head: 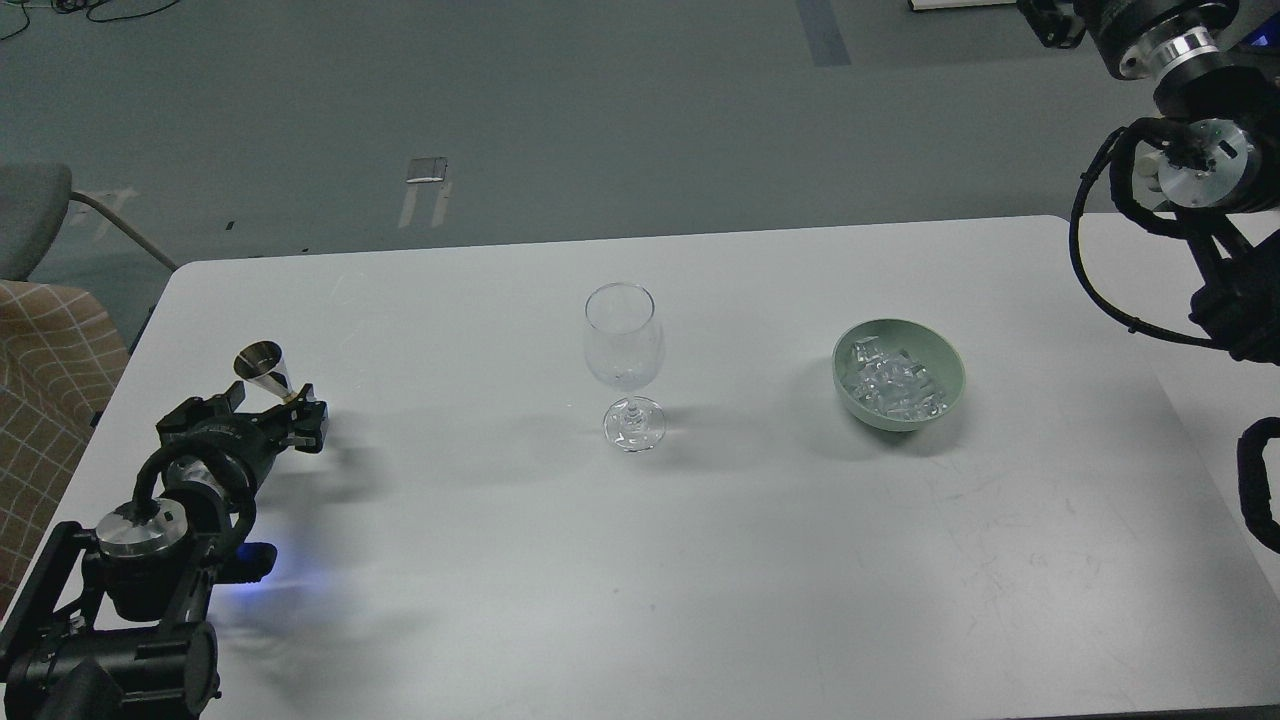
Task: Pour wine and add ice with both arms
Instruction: 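Close the left gripper around the metal jigger cup, then lift the jigger with the left gripper and carry it toward the wine glass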
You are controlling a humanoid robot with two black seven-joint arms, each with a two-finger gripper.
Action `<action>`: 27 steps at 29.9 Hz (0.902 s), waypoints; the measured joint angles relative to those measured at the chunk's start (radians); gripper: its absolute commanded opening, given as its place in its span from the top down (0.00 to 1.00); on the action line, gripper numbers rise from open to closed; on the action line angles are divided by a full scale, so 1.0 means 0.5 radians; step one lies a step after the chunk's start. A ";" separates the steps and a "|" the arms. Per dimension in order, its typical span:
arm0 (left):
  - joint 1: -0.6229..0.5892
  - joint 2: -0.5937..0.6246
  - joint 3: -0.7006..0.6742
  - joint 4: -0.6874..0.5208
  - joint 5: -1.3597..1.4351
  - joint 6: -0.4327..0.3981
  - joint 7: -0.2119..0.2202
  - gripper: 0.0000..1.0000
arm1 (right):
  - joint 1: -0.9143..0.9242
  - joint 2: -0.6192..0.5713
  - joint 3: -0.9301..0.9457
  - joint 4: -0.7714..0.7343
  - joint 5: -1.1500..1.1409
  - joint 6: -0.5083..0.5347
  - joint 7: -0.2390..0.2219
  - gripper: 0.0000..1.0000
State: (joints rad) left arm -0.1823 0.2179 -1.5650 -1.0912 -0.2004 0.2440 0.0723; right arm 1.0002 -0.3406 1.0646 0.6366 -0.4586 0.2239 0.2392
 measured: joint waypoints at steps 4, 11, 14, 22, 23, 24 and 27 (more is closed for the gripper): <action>-0.052 0.000 0.000 0.066 0.000 -0.006 0.001 0.31 | -0.001 0.000 0.000 0.000 0.000 0.000 0.000 0.00; -0.142 0.000 0.000 0.177 -0.001 -0.007 0.002 0.50 | -0.002 0.000 0.000 -0.006 0.000 0.000 0.000 0.00; -0.165 0.000 0.000 0.198 -0.001 -0.020 0.000 0.59 | 0.006 0.000 0.000 -0.006 0.000 0.000 0.000 0.00; -0.176 0.000 -0.044 0.278 -0.007 -0.188 0.011 0.76 | 0.009 0.000 0.000 -0.003 0.000 0.000 0.000 0.00; -0.177 0.002 -0.046 0.284 -0.010 -0.193 0.012 0.76 | 0.009 0.000 -0.001 -0.003 0.000 0.000 0.000 0.00; -0.177 0.002 -0.047 0.286 -0.011 -0.195 0.013 0.77 | 0.009 0.000 -0.002 -0.003 0.000 0.000 0.000 0.00; -0.182 0.003 -0.048 0.289 -0.013 -0.198 0.015 0.78 | 0.009 0.000 -0.003 -0.003 0.000 0.000 0.000 0.00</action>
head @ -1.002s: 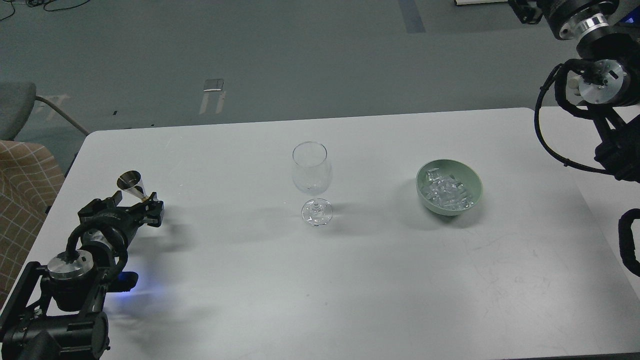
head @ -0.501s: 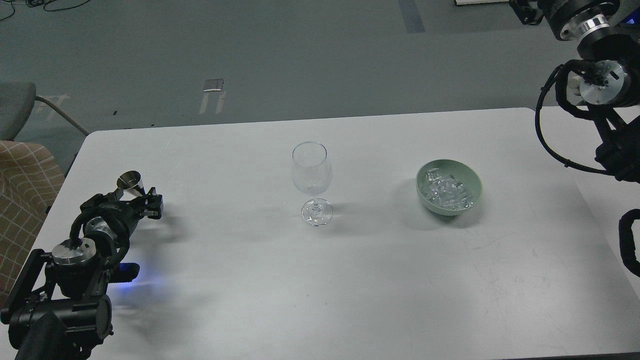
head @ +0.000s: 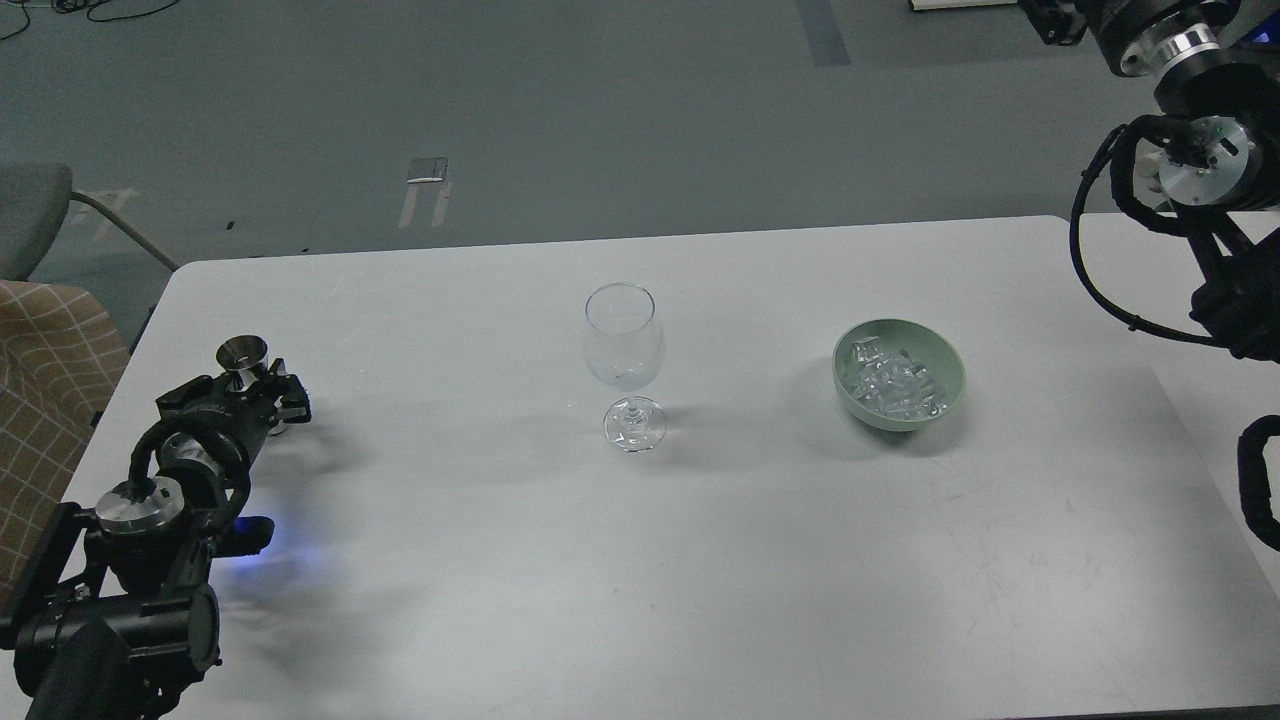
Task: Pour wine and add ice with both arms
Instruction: 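Lift the jigger with the left gripper and carry it toward the wine glass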
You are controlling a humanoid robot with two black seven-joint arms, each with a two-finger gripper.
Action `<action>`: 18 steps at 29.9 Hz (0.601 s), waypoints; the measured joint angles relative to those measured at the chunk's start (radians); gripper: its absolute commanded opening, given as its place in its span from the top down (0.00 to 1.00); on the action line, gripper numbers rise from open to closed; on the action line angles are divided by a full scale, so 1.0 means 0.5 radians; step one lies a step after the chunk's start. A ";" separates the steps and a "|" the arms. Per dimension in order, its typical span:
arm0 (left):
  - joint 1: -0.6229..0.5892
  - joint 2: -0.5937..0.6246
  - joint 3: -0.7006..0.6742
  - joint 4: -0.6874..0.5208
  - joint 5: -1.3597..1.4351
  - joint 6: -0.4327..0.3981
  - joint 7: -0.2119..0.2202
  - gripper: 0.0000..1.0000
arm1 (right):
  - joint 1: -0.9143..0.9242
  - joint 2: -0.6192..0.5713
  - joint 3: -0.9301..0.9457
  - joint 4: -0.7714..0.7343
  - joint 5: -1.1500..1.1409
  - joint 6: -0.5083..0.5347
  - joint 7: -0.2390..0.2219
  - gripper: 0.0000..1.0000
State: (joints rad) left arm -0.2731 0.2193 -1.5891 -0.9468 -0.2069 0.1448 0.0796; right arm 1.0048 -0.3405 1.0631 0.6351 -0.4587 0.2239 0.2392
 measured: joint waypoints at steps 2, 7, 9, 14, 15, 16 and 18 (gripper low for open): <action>-0.002 0.000 0.000 0.000 -0.001 -0.001 0.001 0.82 | 0.000 0.000 0.000 0.000 0.000 0.000 0.000 0.00; -0.014 0.000 -0.003 0.000 -0.024 -0.028 0.003 0.87 | 0.003 0.000 0.000 0.000 0.000 0.000 0.000 0.00; -0.018 0.000 -0.003 -0.007 -0.043 -0.051 0.004 0.88 | 0.003 0.000 0.000 0.000 0.000 0.000 0.000 0.00; -0.021 0.023 -0.020 -0.098 -0.097 -0.083 0.006 0.88 | 0.000 -0.017 0.000 0.002 0.000 0.000 0.000 0.00; -0.021 0.027 -0.033 -0.129 -0.100 -0.083 0.007 0.88 | -0.003 -0.018 0.000 0.003 0.000 0.000 0.000 0.00; -0.021 0.032 -0.056 -0.172 -0.103 -0.083 0.008 0.88 | -0.004 -0.019 0.000 0.004 0.000 0.000 0.000 0.00; -0.022 0.039 -0.099 -0.257 -0.106 -0.083 0.009 0.88 | -0.005 -0.019 0.000 0.006 0.000 0.000 0.000 0.00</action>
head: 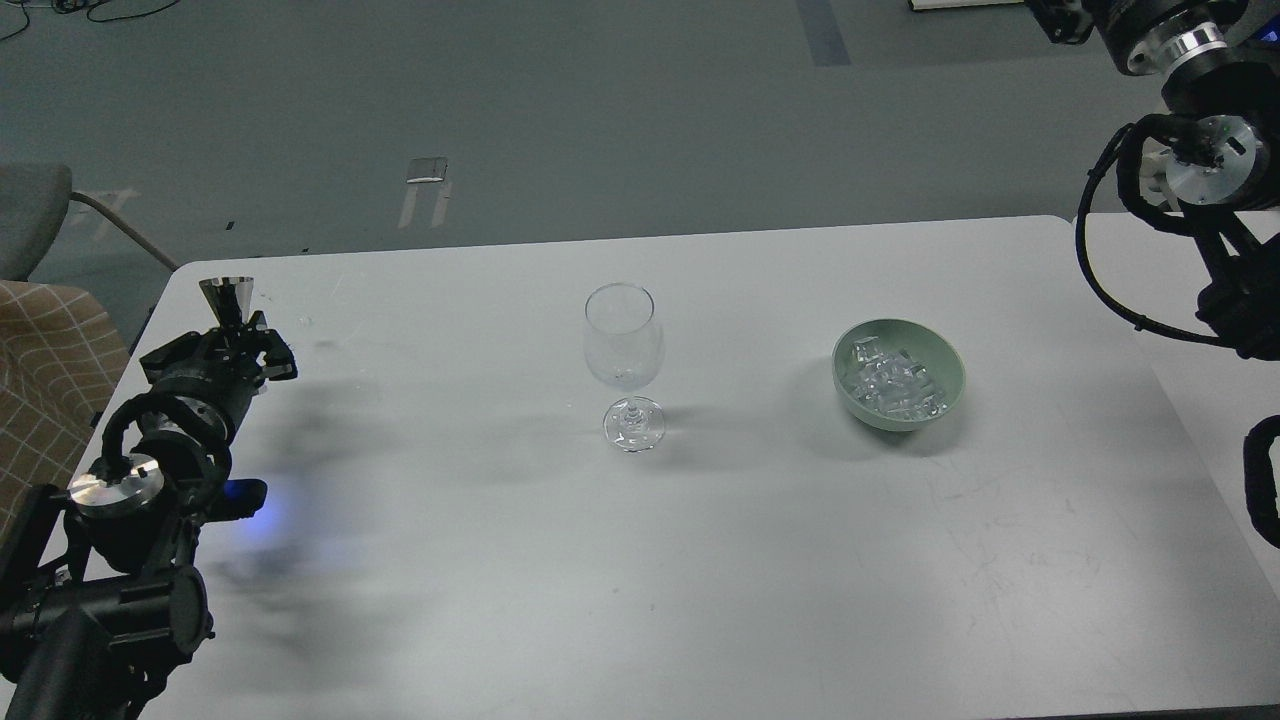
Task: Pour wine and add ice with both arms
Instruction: 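Lift the jigger with the left gripper and carry it toward the wine glass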
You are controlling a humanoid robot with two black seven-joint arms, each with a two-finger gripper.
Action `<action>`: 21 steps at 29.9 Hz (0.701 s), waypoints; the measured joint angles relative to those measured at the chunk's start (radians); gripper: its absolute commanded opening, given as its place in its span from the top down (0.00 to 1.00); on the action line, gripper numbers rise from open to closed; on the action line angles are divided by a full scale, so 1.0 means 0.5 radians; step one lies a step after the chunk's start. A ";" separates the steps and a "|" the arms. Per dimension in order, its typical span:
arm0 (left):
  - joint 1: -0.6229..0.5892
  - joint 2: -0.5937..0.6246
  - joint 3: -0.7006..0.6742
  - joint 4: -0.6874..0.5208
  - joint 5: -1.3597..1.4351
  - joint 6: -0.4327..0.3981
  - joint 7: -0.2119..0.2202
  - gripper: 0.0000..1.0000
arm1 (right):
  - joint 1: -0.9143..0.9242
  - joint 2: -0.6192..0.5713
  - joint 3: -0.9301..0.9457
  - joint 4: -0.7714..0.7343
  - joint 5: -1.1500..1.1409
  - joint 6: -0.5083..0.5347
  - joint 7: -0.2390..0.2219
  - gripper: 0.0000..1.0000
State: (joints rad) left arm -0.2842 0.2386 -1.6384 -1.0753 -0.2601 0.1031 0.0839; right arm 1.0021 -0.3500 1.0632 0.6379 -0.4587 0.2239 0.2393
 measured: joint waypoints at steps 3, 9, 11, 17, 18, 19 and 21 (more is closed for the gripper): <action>0.000 0.001 -0.041 -0.081 -0.002 0.000 0.001 0.88 | -0.001 -0.001 0.000 0.001 0.000 0.000 0.000 0.00; 0.019 0.001 -0.095 -0.319 -0.029 0.020 0.004 0.91 | 0.001 -0.011 0.000 0.001 0.000 0.002 0.000 0.00; 0.033 -0.003 -0.097 -0.411 -0.035 0.043 0.004 0.92 | 0.001 -0.019 0.000 0.003 0.000 0.003 0.000 0.00; 0.094 -0.030 -0.081 -0.683 -0.040 0.179 0.028 0.93 | -0.003 -0.023 0.000 0.007 0.000 0.003 0.000 0.00; 0.109 -0.032 -0.074 -0.732 -0.040 0.192 0.054 0.93 | -0.004 -0.025 0.000 0.007 0.000 0.003 0.000 0.00; 0.125 -0.039 -0.067 -0.776 -0.040 0.203 0.077 0.93 | -0.004 -0.026 0.001 0.007 0.000 0.003 0.000 0.00; 0.149 -0.053 -0.049 -0.862 -0.040 0.242 0.126 0.93 | -0.004 -0.027 0.002 0.007 0.000 0.004 0.000 0.00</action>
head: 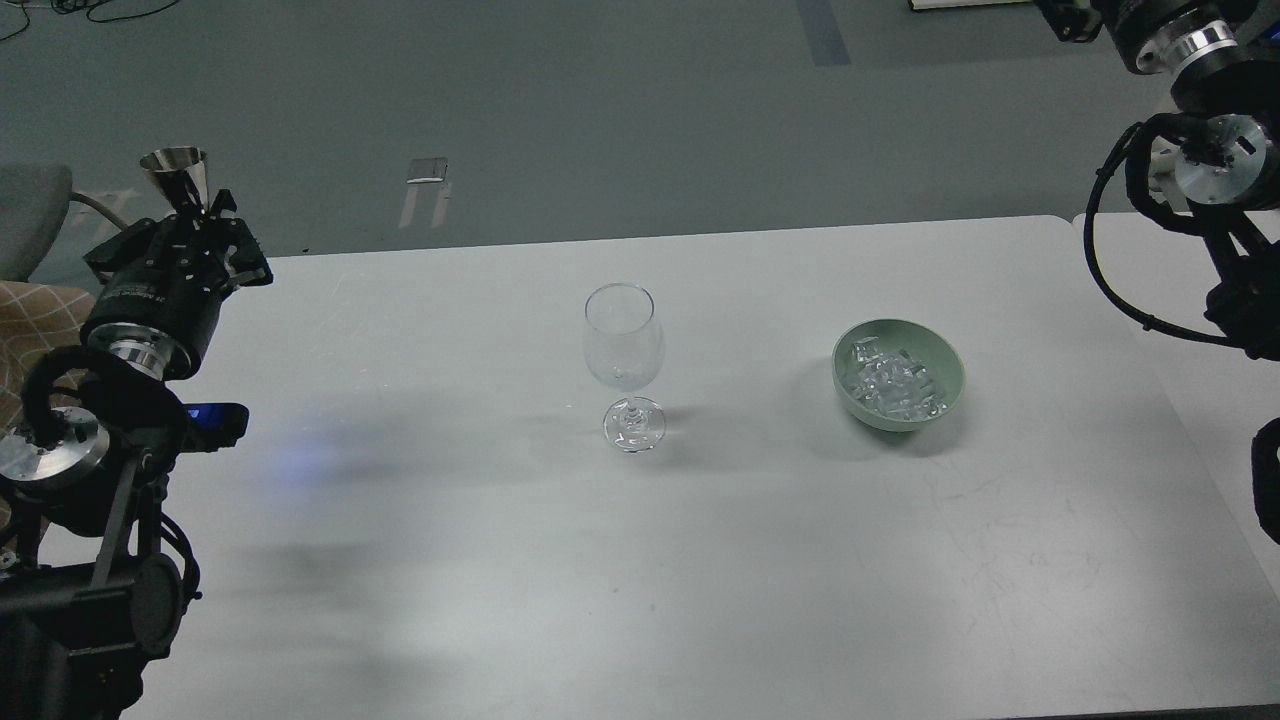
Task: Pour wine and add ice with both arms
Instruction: 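Lift the jigger with the left gripper and carry it toward the wine glass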
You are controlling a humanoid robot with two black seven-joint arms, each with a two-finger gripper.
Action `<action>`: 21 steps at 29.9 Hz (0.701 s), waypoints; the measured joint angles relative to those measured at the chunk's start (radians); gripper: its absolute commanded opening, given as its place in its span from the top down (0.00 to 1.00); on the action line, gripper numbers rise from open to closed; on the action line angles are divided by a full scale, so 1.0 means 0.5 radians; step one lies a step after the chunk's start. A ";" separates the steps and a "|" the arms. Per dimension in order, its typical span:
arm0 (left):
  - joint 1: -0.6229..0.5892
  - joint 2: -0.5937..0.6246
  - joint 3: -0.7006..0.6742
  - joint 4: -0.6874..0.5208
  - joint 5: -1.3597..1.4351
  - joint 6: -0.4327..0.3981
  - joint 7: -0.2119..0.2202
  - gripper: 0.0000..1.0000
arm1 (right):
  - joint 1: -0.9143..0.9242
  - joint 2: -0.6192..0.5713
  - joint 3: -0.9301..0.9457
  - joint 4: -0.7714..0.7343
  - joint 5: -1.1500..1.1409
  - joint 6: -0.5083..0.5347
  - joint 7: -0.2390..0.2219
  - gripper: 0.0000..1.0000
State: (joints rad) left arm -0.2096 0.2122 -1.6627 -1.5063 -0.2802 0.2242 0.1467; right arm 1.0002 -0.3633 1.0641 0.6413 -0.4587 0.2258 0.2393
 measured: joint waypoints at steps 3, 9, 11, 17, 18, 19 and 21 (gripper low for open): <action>0.013 -0.007 0.035 -0.099 0.000 0.069 0.029 0.93 | 0.000 0.000 0.001 0.000 0.000 0.002 0.000 0.00; 0.016 -0.014 0.150 -0.215 0.003 0.120 0.035 0.95 | -0.003 -0.001 0.001 0.000 0.000 0.003 0.000 0.00; 0.017 -0.029 0.190 -0.252 0.005 0.124 0.035 0.95 | -0.003 -0.001 0.001 -0.002 0.000 0.003 0.000 0.00; 0.017 -0.086 0.304 -0.332 0.024 0.128 0.034 1.00 | -0.002 -0.003 0.001 -0.003 0.000 0.007 0.000 0.00; 0.017 -0.096 0.315 -0.338 0.024 0.128 0.034 1.00 | -0.001 -0.007 0.001 -0.003 0.000 0.009 0.000 0.00; 0.017 -0.113 0.332 -0.344 0.025 0.128 0.034 1.00 | 0.000 -0.013 0.001 -0.003 0.000 0.010 0.000 0.00; 0.010 -0.134 0.358 -0.348 0.027 0.128 0.034 1.00 | 0.000 -0.021 0.000 -0.003 0.000 0.011 0.000 0.00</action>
State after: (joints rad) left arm -0.2047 0.1453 -1.4837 -1.6803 -0.2667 0.2883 0.1635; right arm 0.9999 -0.3736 1.0639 0.6398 -0.4587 0.2312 0.2393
